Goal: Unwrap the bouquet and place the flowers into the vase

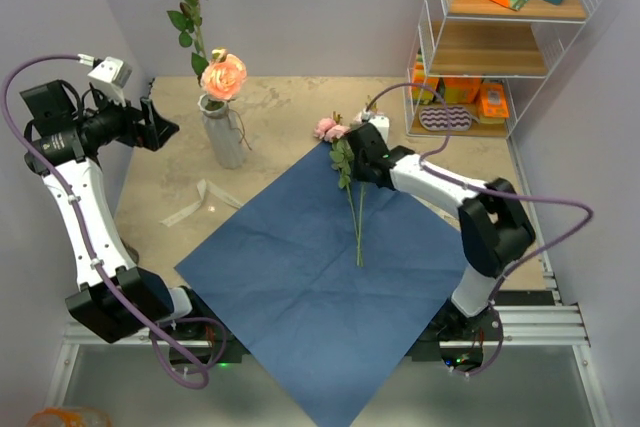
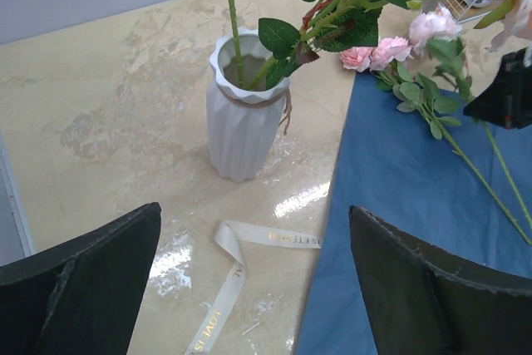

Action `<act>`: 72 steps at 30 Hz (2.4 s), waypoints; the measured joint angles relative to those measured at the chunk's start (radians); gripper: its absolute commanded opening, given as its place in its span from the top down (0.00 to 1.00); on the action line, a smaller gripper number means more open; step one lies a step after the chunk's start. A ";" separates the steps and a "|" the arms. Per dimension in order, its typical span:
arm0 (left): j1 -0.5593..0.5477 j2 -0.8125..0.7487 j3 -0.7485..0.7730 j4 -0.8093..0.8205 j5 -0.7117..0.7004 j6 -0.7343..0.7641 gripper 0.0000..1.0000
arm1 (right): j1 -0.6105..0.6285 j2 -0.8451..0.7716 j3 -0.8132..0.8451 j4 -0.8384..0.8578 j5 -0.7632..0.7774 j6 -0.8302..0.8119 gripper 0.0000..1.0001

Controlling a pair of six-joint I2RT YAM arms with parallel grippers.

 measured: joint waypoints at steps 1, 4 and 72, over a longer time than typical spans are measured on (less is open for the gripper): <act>0.000 0.000 0.006 -0.006 0.000 0.003 0.01 | 0.000 -0.044 -0.003 -0.002 0.002 0.000 1.00; 0.000 0.000 0.018 -0.014 0.000 0.006 0.01 | 0.000 -0.201 -0.002 0.004 0.013 -0.008 1.00; 0.092 0.093 0.007 0.019 -0.058 -0.087 0.01 | 0.394 0.650 1.207 1.233 -0.418 -0.885 1.00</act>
